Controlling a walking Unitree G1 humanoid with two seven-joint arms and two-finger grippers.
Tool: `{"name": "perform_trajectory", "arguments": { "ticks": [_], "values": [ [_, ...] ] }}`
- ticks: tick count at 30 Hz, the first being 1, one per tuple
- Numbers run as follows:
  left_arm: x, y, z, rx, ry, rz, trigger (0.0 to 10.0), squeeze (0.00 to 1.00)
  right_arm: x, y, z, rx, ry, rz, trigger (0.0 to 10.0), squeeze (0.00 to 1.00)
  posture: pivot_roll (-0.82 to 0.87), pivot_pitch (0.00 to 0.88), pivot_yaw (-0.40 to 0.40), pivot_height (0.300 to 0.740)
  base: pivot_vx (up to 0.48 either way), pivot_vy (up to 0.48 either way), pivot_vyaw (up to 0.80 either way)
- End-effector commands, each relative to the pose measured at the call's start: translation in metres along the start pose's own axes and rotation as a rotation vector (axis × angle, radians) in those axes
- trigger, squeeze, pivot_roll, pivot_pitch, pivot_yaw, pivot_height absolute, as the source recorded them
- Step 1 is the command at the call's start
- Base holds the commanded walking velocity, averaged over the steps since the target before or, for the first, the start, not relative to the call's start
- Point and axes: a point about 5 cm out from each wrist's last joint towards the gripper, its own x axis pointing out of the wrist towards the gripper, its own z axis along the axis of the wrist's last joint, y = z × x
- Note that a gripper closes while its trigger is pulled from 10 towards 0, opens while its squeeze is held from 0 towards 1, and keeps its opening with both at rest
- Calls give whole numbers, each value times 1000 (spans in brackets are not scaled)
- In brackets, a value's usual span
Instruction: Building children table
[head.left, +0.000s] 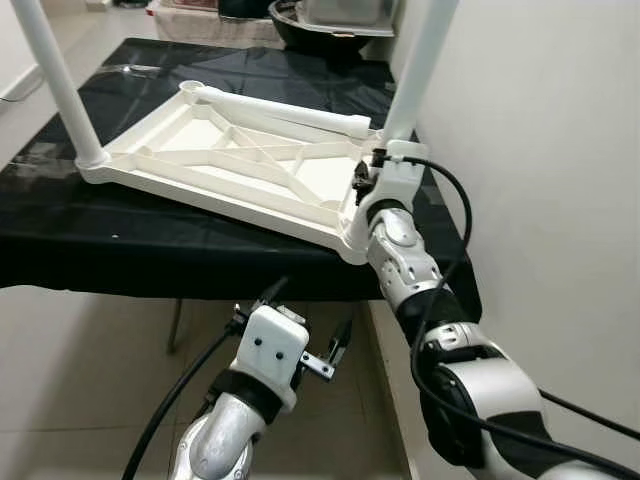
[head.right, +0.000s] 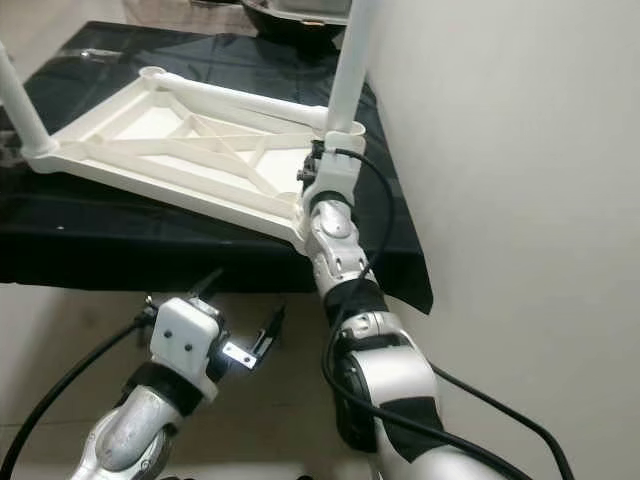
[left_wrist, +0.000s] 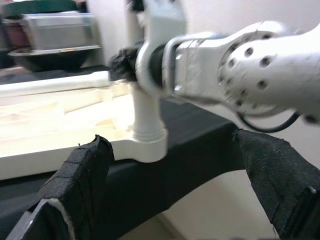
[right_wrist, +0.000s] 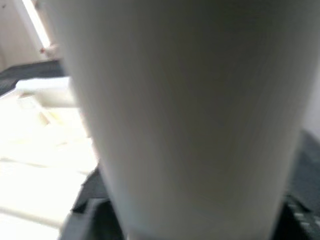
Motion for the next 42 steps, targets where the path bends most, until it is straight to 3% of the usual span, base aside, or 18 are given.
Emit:
{"name": "perform_trajectory", "arguments": {
  "ticks": [1,2,3,7,11,15,16,17,19,24,26,27,28,29,31,34,38,42],
  "values": [
    [0,0,-5,-23,24,-1,10000,0,1,-1,-1,2,0,40,10000,1000,100,185,-102,740,0,0,0],
    [0,0,-5,-21,24,-2,10000,0,2,-2,3,0,-23,53,10000,1000,101,185,-102,740,0,0,0],
    [0,0,-5,-21,24,1,10000,0,2,-2,7,20,-38,90,10000,0,101,181,-103,740,0,0,0],
    [0,1,-5,-21,24,2,10000,0,2,0,9,65,-40,148,10000,0,101,181,-103,740,0,0,0],
    [-1,-1,-7,-25,28,-3,10000,0,-5,4,14,115,15,643,10000,0,103,184,-99,740,0,0,0],
    [-1,-1,-7,-33,29,-5,10000,0,-11,7,16,135,37,829,10000,0,102,185,-98,740,0,0,0],
    [-2,-1,-6,-37,29,-5,10000,0,-16,10,16,117,49,958,10000,0,104,186,-98,740,0,0,0],
    [-2,-1,-6,-37,29,-5,10000,0,-16,10,16,117,49,958,10000,0,104,186,-98,740,0,0,0],
    [-2,0,-6,-30,32,-9,10000,0,-33,14,7,19,109,1252,10000,0,114,188,-102,740,0,0,0],
    [-3,-1,-6,-27,33,-5,10000,0,-42,17,-3,-32,171,1407,10000,0,121,189,-105,740,0,0,0],
    [-3,-1,-6,-27,33,-5,10000,0,-42,17,-3,-30,174,1415,10000,0,121,189,-105,740,0,0,0],
    [-4,-1,-6,-27,34,-5,10000,0,-43,19,-4,-34,176,1424,8039,0,122,189,-106,740,0,0,0],
    [-4,-1,-6,-27,34,-4,10000,0,-44,20,-5,-42,176,1432,8039,0,121,187,-106,740,0,0,0],
    [-4,-1,-6,-27,36,-4,10000,0,-43,23,-7,-61,173,1410,0,0,122,186,-105,740,0,0,0],
    [-4,-1,-7,-27,37,-4,10000,0,-41,25,-7,-83,157,1378,0,0,122,186,-105,740,0,0,0],
    [-4,-2,-7,-28,38,-5,10000,0,-21,23,-5,-88,109,1024,0,0,124,180,-106,740,0,0,0],
    [-4,-1,-8,-28,39,-4,10000,0,-13,17,-4,-90,103,867,0,0,121,175,-104,740,0,0,0],
    [-5,-1,-8,-29,41,-3,10000,0,-1,-8,-11,-82,128,434,0,0,116,171,-99,740,0,0,0]
  ]
}}
